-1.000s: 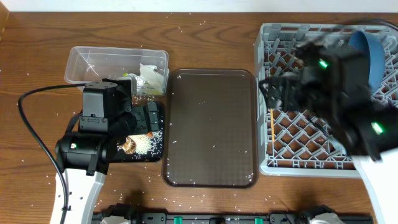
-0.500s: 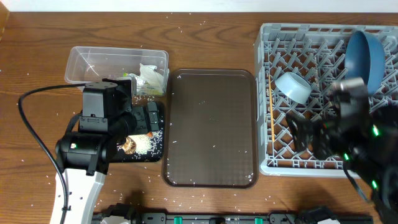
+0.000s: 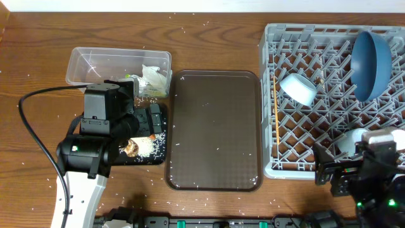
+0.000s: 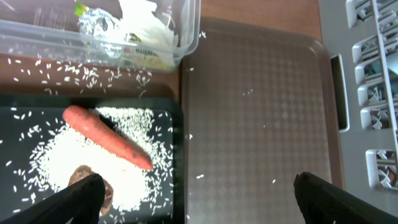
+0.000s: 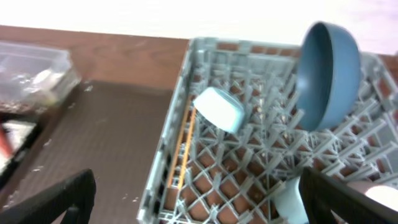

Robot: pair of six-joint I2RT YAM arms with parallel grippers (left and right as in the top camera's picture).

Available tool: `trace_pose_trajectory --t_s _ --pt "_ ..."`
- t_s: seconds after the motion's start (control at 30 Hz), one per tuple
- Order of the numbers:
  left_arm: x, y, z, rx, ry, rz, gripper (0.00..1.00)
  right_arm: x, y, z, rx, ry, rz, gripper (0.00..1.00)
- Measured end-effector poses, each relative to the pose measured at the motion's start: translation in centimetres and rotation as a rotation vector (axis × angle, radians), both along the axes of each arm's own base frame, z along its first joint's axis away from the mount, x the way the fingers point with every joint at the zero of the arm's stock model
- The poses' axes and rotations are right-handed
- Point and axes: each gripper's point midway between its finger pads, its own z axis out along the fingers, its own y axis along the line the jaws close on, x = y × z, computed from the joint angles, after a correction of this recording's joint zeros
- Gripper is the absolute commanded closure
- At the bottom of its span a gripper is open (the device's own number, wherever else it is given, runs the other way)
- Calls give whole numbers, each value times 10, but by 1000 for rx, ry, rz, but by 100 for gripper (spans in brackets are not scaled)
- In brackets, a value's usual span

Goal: Sort waste into correct bins and load items into the dishwasher rack

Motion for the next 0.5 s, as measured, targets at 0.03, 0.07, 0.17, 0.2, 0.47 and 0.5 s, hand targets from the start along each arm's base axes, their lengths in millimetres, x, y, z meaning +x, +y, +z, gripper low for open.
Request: trace_pose_trajectory --t_s 0.03,0.07,0.17,0.2,0.47,0.5 --pt "0 0 0 1 -1 0 2 3 -4 -11 0 -17 -23 1" --pt "0 0 0 0 -1 0 2 4 -5 -17 1 -17 -30 1" --pt "0 0 0 1 -1 0 2 11 -8 -41 5 -45 -54 1" --pt "0 0 0 1 0 0 2 13 -8 -50 6 -52 -55 1" --pt "0 0 0 1 0 0 2 35 -4 -103 25 -147 -54 1" --pt "0 0 0 1 0 0 2 38 -3 -103 32 -185 -54 1"
